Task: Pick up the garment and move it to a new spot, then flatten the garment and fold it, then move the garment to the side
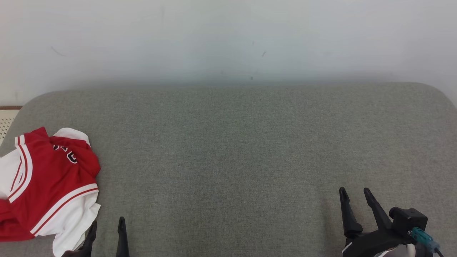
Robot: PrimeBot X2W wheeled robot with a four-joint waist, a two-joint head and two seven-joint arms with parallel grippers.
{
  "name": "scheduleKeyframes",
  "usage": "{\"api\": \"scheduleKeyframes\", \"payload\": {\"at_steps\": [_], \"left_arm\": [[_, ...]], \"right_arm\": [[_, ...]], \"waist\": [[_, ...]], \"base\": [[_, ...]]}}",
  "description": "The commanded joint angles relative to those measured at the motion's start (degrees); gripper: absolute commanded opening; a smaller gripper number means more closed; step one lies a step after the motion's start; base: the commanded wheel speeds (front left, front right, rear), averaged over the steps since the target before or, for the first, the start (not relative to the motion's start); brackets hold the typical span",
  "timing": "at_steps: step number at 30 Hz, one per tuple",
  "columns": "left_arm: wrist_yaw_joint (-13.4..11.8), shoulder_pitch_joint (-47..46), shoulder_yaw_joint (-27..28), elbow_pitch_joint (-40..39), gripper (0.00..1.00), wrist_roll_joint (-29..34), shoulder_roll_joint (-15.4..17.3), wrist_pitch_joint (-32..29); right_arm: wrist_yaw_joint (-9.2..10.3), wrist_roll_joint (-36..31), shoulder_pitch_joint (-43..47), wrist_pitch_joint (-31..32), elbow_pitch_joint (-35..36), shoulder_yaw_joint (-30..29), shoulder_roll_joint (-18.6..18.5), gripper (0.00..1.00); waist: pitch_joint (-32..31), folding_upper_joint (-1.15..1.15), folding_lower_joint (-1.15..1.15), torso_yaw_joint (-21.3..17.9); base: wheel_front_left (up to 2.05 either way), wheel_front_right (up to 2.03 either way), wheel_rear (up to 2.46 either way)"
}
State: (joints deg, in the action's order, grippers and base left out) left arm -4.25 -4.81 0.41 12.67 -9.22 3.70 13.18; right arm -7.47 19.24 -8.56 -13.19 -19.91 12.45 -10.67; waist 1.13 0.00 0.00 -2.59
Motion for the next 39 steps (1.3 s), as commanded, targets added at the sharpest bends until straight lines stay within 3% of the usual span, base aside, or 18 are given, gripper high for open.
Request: {"api": "scheduleKeyframes", "payload": {"at_steps": [1,17,33,39], "left_arm": [[-0.3,0.3,0.2,-0.3,1.0,1.4,0.1,0.5],[-1.1,1.5,1.0,-0.6,1.0,8.3,-0.3,2.3],[-0.6,1.2,2.0,0.6,1.0,7.4,-0.7,2.1],[-0.6,1.1,2.5,1.2,1.0,6.8,-0.7,2.1]], "right_arm": [[-0.04,-1.3,0.5,-0.5,0.2,-0.1,0.0,1.0],[-0.04,-7.9,0.9,-2.1,-0.2,-0.7,0.5,1.0],[-0.04,-8.3,1.4,-2.0,0.0,-2.1,0.9,1.0],[-0.04,-8.4,1.8,-2.0,0.5,-0.9,0.2,1.0]], "waist": [[0.0,0.0,0.0,0.0],[-0.6,0.0,0.0,-0.5],[-0.3,0.0,0.0,-0.2],[0.1,0.0,0.0,2.3]], "base": [[0.0,0.0,0.0],[0.0,0.0,0.0],[0.0,0.0,0.0],[0.0,0.0,0.0]]}}
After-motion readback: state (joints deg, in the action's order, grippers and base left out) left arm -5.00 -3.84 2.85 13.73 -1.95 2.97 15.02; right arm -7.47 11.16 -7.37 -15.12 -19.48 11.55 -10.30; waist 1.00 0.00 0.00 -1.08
